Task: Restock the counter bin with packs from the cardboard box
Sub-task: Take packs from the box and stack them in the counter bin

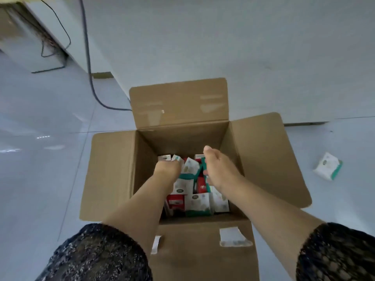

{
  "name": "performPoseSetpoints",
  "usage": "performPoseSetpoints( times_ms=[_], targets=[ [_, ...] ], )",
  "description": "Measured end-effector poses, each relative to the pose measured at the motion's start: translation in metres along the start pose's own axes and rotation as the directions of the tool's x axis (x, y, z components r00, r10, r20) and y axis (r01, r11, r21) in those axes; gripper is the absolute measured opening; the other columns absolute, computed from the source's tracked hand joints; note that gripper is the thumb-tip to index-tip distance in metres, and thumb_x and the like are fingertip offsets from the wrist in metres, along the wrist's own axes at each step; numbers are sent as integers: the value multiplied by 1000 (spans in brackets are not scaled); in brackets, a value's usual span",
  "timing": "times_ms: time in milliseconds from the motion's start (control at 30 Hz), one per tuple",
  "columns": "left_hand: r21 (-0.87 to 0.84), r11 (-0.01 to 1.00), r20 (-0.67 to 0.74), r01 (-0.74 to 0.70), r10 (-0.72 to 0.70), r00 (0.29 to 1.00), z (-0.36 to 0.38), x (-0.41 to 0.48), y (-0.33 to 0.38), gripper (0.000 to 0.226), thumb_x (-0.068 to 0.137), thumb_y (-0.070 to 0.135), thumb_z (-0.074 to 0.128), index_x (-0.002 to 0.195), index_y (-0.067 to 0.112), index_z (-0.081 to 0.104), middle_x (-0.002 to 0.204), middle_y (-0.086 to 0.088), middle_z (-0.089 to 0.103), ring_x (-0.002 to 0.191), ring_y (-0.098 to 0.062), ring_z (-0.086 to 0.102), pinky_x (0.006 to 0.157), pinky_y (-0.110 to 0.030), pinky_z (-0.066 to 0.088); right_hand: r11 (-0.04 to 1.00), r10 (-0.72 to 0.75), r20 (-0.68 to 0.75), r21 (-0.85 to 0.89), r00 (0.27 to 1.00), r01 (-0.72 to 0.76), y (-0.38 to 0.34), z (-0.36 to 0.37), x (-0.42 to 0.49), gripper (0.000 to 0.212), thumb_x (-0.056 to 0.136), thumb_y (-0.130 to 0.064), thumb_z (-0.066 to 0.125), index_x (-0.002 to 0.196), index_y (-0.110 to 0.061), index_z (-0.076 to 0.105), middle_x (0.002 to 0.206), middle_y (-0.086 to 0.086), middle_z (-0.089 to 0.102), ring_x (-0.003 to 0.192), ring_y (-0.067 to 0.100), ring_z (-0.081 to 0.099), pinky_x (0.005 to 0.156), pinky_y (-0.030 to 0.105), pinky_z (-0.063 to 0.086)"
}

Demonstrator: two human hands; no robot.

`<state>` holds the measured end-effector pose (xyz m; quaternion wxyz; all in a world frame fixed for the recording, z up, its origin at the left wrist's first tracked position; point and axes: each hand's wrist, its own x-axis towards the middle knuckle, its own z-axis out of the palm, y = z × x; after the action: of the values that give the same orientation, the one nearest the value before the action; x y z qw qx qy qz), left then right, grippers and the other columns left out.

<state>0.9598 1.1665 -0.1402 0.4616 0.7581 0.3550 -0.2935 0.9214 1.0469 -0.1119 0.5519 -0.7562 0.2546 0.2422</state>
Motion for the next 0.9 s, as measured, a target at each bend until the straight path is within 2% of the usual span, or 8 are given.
performPoseSetpoints(
  times_ms=[67,167,333,433,533,700,767,900],
  targets=[
    [39,997,-11,69,-69,998,6,26,-9,40,97,15,48,133,-3,48,135,-22,51,123,-37,50,93,-38,45,999,36,-10,2,999,-36,9,6,17,44,100,-50,21,121,-25,50,115,2,54,113,23,54,101,47,43],
    [107,979,-16,173,-172,985,14,57,-24,49,96,22,53,138,0,40,134,-20,51,121,-33,51,103,-40,43,997,77,-21,30,997,-76,18,14,39,39,99,-50,24,116,-28,51,119,5,57,111,22,55,99,47,45],
    [174,961,75,216,-231,970,24,99,-51,49,92,16,56,138,6,42,126,-18,57,112,-33,58,98,-40,48,992,118,-16,50,993,-117,28,24,61,36,100,-50,24,113,-26,48,118,7,58,108,22,57,97,46,47],
    [218,940,162,264,-301,940,26,100,-56,46,92,13,56,136,11,44,111,-18,61,103,-35,60,92,-50,50,990,127,5,62,992,-128,32,25,67,41,100,-49,24,120,-22,48,116,7,57,106,22,57,97,46,47],
    [245,923,185,298,-346,920,26,104,-60,56,87,18,63,138,16,40,117,-19,57,104,-38,58,89,-56,50,990,124,18,65,992,-125,33,25,69,29,100,-49,26,108,-29,46,109,4,56,102,19,58,96,44,48],
    [245,957,217,157,-212,953,28,101,-59,47,78,20,74,121,12,57,118,-10,63,106,-29,61,94,-44,51,995,96,-10,39,995,-96,27,24,65,24,100,-49,27,102,-31,42,104,2,56,102,20,58,96,47,47],
    [289,955,216,66,-132,967,24,88,-49,28,84,17,71,111,17,62,117,-7,63,109,-26,60,95,-38,50,996,89,1,30,996,-89,22,22,56,26,99,-51,27,104,-32,44,108,2,56,106,20,57,98,47,46],
    [247,962,204,-117,66,977,-2,49,-22,25,91,2,56,114,4,66,117,-15,65,108,-29,63,76,-27,52,999,29,5,-14,1000,-29,-6,15,28,38,99,-52,26,118,-27,48,104,-3,53,109,20,55,98,47,45]
  ],
)
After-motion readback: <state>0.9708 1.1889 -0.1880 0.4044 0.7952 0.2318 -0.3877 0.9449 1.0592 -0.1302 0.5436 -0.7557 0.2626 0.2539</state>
